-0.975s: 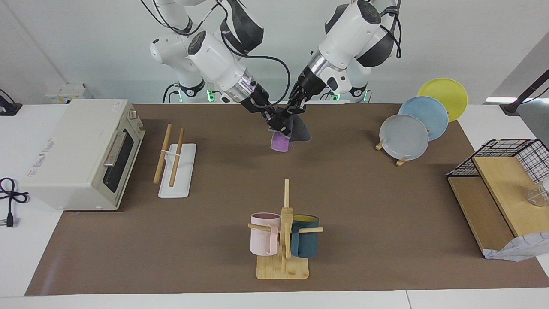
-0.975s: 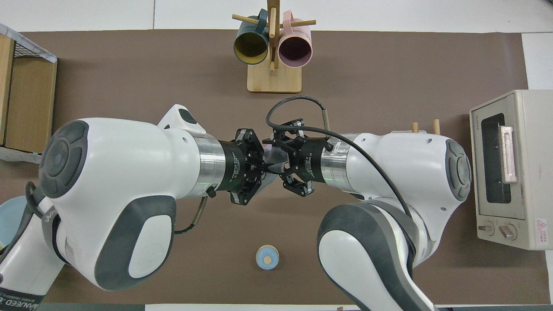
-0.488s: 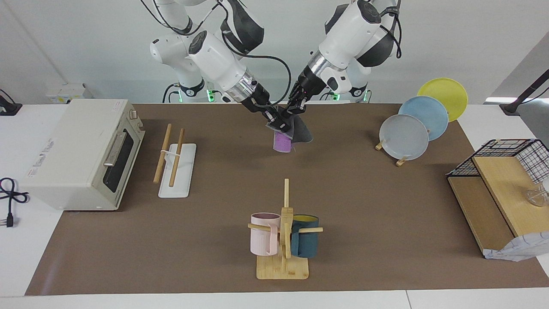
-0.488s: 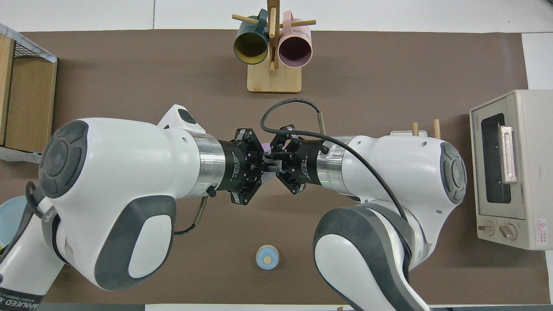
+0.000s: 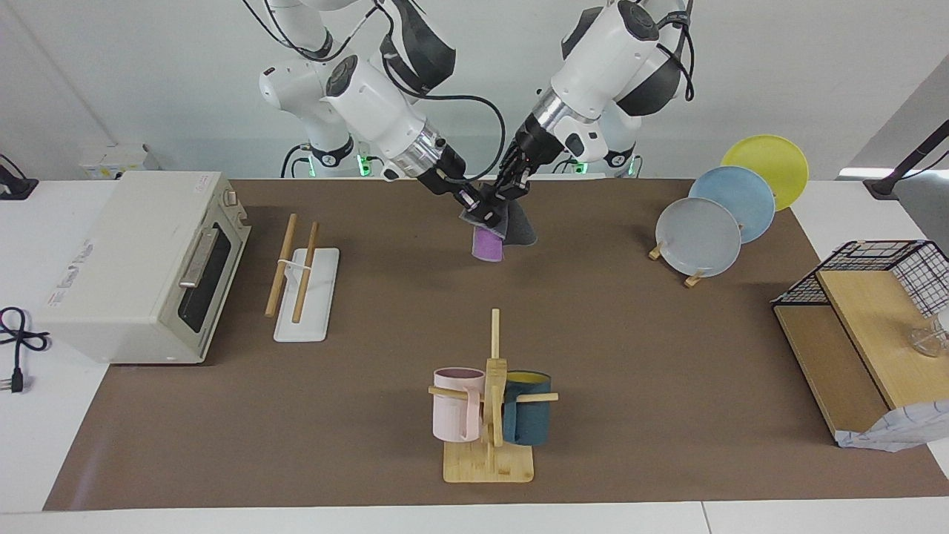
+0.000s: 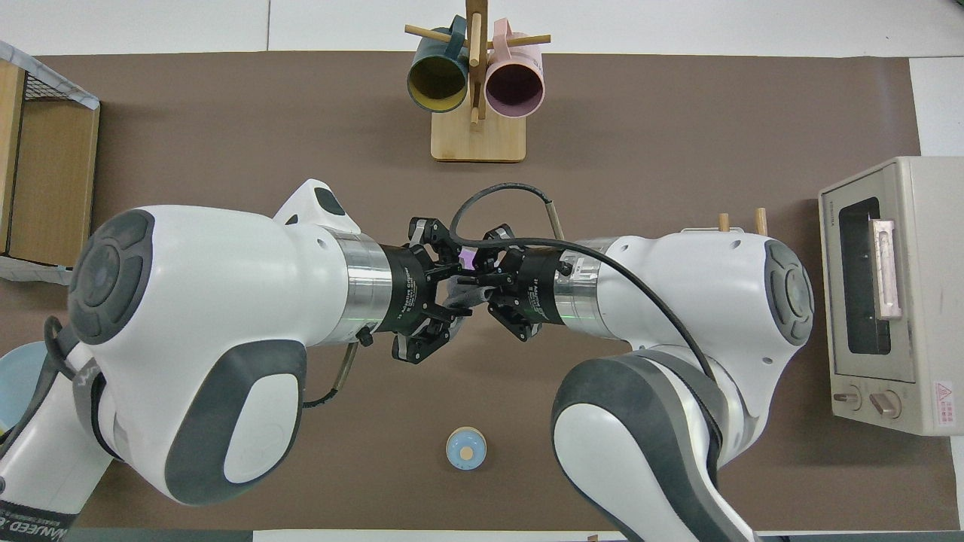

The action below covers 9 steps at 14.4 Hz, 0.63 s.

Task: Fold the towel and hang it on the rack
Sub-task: 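Grasp the towel with the right gripper while the left gripper releases, then carry the towel to the wooden rods while the left gripper withdraws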

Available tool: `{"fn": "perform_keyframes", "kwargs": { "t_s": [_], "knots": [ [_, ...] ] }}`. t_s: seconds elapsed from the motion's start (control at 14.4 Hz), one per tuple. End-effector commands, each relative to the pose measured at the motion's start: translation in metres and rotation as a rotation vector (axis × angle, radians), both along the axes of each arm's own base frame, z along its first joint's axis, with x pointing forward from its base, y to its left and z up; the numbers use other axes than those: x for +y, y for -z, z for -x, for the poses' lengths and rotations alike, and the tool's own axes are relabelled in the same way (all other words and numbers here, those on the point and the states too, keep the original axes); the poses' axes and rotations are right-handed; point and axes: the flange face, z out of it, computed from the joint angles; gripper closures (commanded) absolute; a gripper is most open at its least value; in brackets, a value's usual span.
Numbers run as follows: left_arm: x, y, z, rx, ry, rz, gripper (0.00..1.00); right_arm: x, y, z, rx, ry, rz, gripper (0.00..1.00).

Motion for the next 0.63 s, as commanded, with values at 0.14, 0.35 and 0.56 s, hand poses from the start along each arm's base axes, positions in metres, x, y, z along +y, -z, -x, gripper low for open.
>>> {"fn": "perform_keyframes", "kwargs": {
  "t_s": [0.14,0.35,0.56],
  "knots": [
    [0.069,0.012,-0.028,-0.134,0.221,-0.045,0.00,-0.075,0.013,-0.013,-0.078,-0.349,0.263,1.00],
    [0.128,0.019,-0.052,-0.235,0.454,-0.117,0.00,-0.131,0.020,-0.024,-0.090,-0.455,0.356,1.00],
    [0.171,0.016,-0.069,-0.316,0.623,-0.199,0.00,-0.199,0.030,-0.029,-0.092,-0.560,0.399,1.00]
  ]
}}
